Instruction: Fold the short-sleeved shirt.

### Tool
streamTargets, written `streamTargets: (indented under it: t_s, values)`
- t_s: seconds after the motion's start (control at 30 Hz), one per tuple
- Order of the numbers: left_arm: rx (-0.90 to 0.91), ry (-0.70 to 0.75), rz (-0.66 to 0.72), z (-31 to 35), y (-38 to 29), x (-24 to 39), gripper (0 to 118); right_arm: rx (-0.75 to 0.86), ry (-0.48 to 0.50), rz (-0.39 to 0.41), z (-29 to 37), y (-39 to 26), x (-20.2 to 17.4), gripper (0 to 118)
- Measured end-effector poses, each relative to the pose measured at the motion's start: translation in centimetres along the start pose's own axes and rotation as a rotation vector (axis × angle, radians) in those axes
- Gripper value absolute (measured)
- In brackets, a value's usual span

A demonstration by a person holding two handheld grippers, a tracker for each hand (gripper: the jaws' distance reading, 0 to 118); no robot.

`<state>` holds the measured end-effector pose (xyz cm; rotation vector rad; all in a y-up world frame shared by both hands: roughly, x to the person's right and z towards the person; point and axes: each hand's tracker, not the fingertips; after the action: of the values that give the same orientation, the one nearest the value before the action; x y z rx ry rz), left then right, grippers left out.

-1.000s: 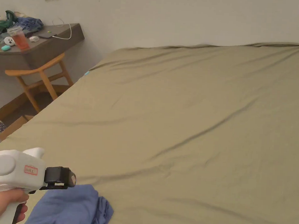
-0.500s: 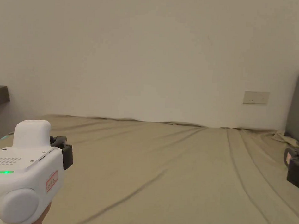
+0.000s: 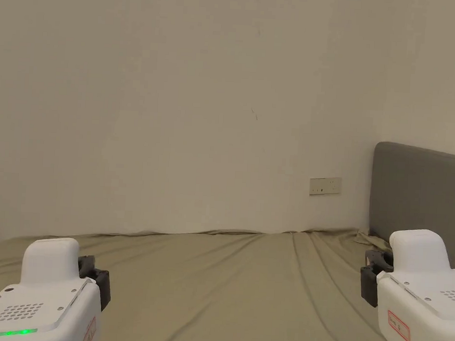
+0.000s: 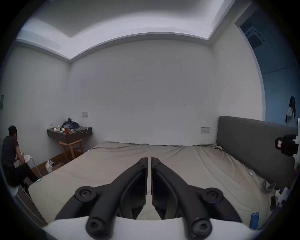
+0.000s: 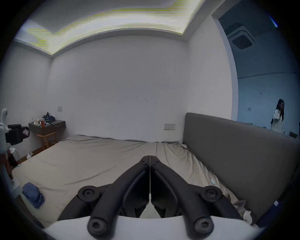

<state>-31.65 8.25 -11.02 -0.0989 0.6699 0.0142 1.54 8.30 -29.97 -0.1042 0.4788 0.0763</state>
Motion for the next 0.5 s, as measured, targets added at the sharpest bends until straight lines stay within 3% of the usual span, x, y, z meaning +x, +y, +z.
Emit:
streamTargets:
  t_s: [0.5]
  values:
    - [0.000, -0.054, 0.003, 1.5, 0.7, 0.1, 4, 0.004, 0.025, -0.027, 1.2, -0.1, -0.5, 3]
